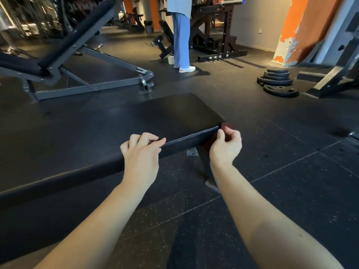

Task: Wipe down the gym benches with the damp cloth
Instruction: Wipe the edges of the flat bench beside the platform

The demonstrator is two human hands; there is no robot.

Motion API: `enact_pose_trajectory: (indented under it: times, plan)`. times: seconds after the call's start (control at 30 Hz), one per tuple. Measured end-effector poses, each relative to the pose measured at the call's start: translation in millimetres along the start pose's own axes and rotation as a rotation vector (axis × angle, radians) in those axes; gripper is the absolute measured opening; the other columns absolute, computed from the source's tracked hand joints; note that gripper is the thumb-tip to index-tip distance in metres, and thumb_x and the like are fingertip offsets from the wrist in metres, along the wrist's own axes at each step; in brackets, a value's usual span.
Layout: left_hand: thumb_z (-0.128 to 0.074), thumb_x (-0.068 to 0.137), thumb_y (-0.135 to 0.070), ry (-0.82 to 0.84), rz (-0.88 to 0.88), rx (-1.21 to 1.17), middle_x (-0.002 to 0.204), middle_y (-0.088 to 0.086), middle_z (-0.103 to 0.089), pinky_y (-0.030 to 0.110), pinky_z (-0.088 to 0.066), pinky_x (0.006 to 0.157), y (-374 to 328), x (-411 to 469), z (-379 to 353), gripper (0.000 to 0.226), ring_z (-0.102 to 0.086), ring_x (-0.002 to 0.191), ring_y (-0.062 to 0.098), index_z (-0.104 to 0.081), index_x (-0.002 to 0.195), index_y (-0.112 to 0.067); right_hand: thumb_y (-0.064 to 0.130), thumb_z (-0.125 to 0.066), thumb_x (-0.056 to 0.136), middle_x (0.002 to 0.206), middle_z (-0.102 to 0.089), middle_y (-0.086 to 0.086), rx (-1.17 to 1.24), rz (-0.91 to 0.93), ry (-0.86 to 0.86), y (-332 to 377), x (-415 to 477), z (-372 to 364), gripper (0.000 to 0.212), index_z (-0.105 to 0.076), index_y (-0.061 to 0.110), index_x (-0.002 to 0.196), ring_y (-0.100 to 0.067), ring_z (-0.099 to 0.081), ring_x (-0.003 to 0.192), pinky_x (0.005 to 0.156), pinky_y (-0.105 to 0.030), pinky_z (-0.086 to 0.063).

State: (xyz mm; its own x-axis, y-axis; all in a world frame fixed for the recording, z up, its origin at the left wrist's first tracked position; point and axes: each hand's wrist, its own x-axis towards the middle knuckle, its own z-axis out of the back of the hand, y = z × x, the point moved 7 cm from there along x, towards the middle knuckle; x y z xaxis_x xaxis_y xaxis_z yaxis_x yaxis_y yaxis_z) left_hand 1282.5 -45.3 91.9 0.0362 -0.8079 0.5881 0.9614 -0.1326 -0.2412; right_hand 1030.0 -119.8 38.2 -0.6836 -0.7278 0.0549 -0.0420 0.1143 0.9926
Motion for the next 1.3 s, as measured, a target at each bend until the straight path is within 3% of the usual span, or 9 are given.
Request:
enact_pose_trajectory:
  times: [0.23,0.43,0.6,0.73,0.8,0.87,0.93,1.13,1.3]
  plan:
    - [-0.074,0.091,-0.013,-0.014,-0.039,0.038,0.120,-0.010,-0.064,0.045,-0.032,0.096,6.0,0.9,6.1,0.031,-0.049,0.113,0.022,-0.075,0.118,-0.028,0.014,-0.064,0.100,0.138,-0.044,0.006,-0.030,0.049,0.198,-6.7,-38.8,-13.0,0.046,-0.051,0.019,0.143,-0.005,-0.047,0.124,0.110,-0.019,-0.034]
    - [-0.078,0.089,-0.026,-0.057,0.074,0.004,0.116,-0.012,-0.062,0.041,-0.025,0.096,22.8,-1.4,6.9,0.025,-0.045,0.114,0.023,-0.077,0.114,-0.026,0.012,-0.069,0.095,0.118,-0.059,0.005,-0.012,0.038,0.155,-8.1,-40.2,-10.4,0.021,-0.063,0.020,0.114,-0.010,-0.059,0.110,0.107,-0.031,-0.046]
    - [-0.080,0.086,-0.021,-0.109,0.088,0.016,0.114,-0.009,-0.063,0.042,-0.028,0.094,18.1,-6.5,3.2,0.027,-0.046,0.112,0.026,-0.077,0.113,-0.023,0.007,-0.073,0.090,0.107,-0.063,0.003,-0.063,0.089,0.436,-23.6,-95.2,-37.2,0.021,-0.061,0.024,0.096,-0.008,-0.062,0.101,0.097,-0.028,-0.049]
    - [-0.079,0.088,-0.023,-0.121,0.067,0.021,0.114,-0.011,-0.063,0.040,-0.025,0.096,18.8,-6.9,4.9,0.026,-0.047,0.112,0.024,-0.077,0.113,-0.023,0.001,-0.071,0.087,0.102,-0.068,0.001,-0.021,0.080,0.286,-9.1,-61.4,-23.0,0.024,-0.064,0.022,0.094,-0.015,-0.067,0.099,0.099,-0.040,-0.053]
    - [-0.079,0.088,-0.024,-0.121,0.054,0.020,0.113,-0.011,-0.063,0.039,-0.025,0.096,19.0,-7.0,5.4,0.025,-0.047,0.111,0.024,-0.077,0.113,-0.024,0.000,-0.066,0.091,0.096,-0.068,0.000,0.046,0.063,0.158,2.0,-36.2,-8.0,0.017,-0.064,0.015,0.099,-0.006,-0.069,0.088,0.093,-0.033,-0.056]
    - [-0.079,0.088,-0.024,-0.120,0.043,0.023,0.112,-0.012,-0.063,0.038,-0.024,0.095,19.6,-6.6,5.5,0.025,-0.047,0.110,0.023,-0.077,0.113,-0.024,0.006,-0.065,0.095,0.101,-0.066,0.002,0.035,0.051,0.087,7.4,-25.5,-1.6,0.014,-0.065,0.015,0.106,-0.002,-0.066,0.093,0.095,-0.029,-0.055]
    - [-0.079,0.088,-0.023,-0.118,0.034,0.020,0.112,-0.011,-0.063,0.038,-0.024,0.095,20.5,-6.5,4.8,0.024,-0.047,0.109,0.024,-0.077,0.113,-0.024,0.012,-0.065,0.096,0.110,-0.064,0.004,-0.016,0.078,0.091,7.1,-34.9,-6.1,0.015,-0.064,0.022,0.107,-0.010,-0.062,0.104,0.102,-0.036,-0.051]
    - [-0.076,0.090,-0.022,-0.126,0.071,0.023,0.114,-0.010,-0.063,0.041,-0.026,0.096,18.9,-8.7,2.9,0.025,-0.046,0.112,0.024,-0.076,0.115,-0.023,0.009,-0.069,0.093,0.105,-0.062,0.006,-0.041,0.108,0.396,-7.3,-91.8,-38.4,0.022,-0.059,0.028,0.098,-0.011,-0.062,0.102,0.097,-0.031,-0.051]
    - [-0.076,0.090,-0.024,-0.127,0.058,0.018,0.115,-0.010,-0.064,0.042,-0.026,0.097,18.6,-7.9,3.2,0.025,-0.046,0.112,0.024,-0.077,0.115,-0.023,0.006,-0.069,0.088,0.103,-0.068,0.001,-0.048,0.049,0.255,-5.0,-38.8,-18.6,0.021,-0.063,0.025,0.093,-0.016,-0.066,0.099,0.099,-0.046,-0.053]
